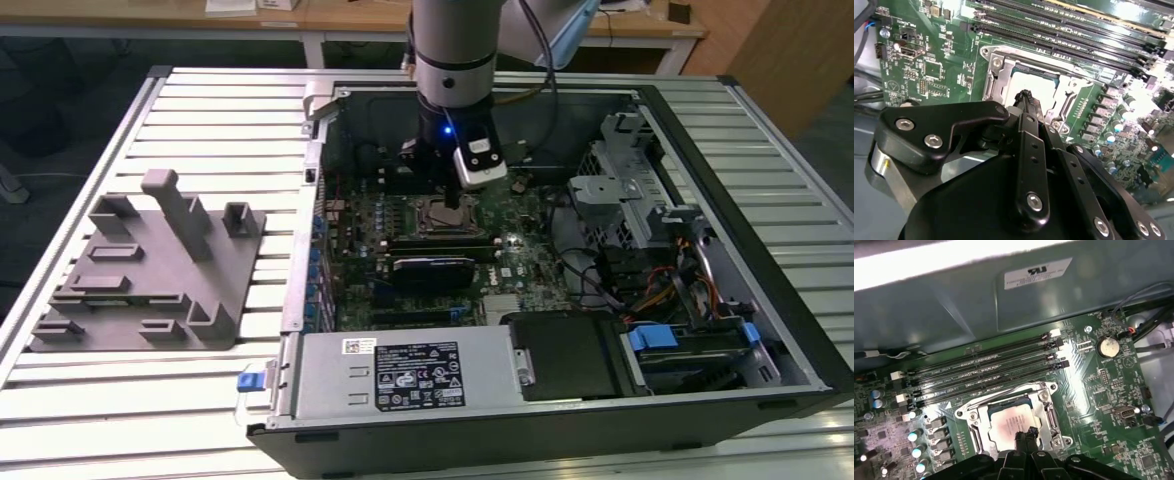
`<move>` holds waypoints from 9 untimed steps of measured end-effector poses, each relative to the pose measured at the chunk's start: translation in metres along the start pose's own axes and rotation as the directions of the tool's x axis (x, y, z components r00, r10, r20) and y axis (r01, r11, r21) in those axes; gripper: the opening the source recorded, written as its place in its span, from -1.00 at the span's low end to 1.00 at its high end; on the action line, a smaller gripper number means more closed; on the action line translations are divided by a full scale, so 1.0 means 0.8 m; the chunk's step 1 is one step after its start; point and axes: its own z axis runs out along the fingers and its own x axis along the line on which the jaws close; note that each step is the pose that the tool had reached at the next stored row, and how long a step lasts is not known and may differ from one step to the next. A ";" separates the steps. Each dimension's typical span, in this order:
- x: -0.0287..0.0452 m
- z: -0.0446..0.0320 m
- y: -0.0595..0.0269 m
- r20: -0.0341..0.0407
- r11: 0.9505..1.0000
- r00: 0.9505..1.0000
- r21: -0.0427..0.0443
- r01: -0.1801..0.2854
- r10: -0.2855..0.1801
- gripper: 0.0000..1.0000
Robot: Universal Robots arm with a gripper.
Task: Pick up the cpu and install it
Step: 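Install the first cpu locking lever, then install the second cpu locking lever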
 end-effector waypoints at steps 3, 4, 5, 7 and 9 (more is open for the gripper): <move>-0.0002 -0.0022 0.000 0.000 1.000 1.000 0.000 0.000 0.000 -0.79; -0.0002 -0.0024 0.000 0.000 1.000 1.000 0.000 0.000 0.000 -0.79; -0.0002 -0.0026 0.000 0.000 1.000 1.000 0.000 0.000 0.000 -0.79; -0.0002 -0.0026 0.000 0.000 1.000 1.000 0.000 0.000 0.000 -0.79; -0.0003 -0.0027 0.000 0.000 1.000 1.000 0.000 0.000 0.000 -0.79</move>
